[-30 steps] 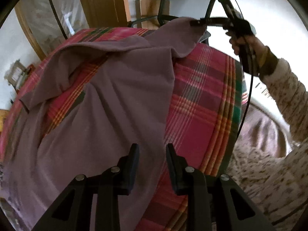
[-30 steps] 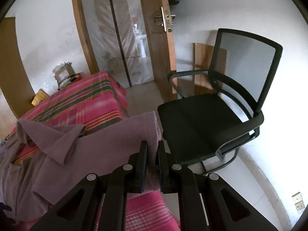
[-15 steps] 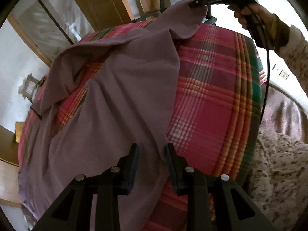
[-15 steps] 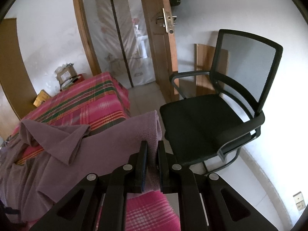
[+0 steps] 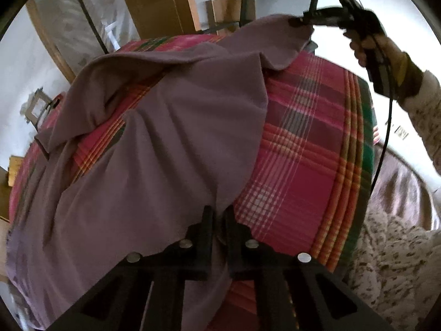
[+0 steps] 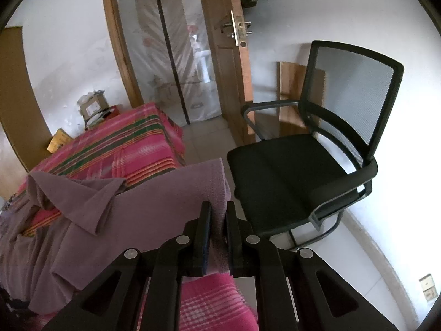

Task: Fold clothes

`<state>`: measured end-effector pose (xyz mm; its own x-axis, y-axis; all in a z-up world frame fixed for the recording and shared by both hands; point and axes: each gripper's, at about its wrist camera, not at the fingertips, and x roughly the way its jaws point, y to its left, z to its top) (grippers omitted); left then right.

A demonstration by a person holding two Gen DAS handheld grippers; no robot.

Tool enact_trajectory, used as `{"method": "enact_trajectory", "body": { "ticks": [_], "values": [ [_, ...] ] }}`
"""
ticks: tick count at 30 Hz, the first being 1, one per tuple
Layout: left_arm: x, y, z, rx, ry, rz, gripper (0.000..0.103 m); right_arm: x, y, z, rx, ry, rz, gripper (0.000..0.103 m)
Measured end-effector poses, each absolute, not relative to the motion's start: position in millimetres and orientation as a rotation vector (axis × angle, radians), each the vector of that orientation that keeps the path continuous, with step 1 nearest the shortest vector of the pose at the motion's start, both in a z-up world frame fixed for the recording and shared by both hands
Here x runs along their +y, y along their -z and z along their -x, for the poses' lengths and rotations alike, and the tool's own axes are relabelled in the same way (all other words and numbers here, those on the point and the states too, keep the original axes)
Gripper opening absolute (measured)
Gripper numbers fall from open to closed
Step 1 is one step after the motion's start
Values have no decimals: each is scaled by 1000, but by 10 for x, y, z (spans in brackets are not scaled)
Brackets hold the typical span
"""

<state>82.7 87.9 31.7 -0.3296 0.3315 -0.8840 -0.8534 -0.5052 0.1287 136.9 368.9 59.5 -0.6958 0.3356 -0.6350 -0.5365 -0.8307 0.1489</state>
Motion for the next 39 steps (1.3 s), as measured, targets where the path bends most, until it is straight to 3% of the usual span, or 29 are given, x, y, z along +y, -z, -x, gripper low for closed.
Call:
{"method": "enact_trajectory", "body": {
  "ticks": [12,14,18,26,32,39],
  "values": [
    [649,-564,-636,599,-1968,1066,7,3660,-437,-1327,407,-2486,931,13],
    [627,-609,-605,564,-1975,1067,7,3612,-425,-1348,398,-2500,936,27],
    [603,-629,-592,537,-1981,1078,7,3422,-492,-1426,323,-2539,917,38],
    [537,-654,-567,461,-1997,1098,7,2814,-525,-1529,187,-2723,980,40],
    [492,-700,-574,435,-2015,1086,7,2283,-374,-1381,-102,-2791,1101,40],
    [491,-709,-570,410,-2019,1087,7,2040,-281,-1216,-243,-2798,1174,40]
  ]
}}
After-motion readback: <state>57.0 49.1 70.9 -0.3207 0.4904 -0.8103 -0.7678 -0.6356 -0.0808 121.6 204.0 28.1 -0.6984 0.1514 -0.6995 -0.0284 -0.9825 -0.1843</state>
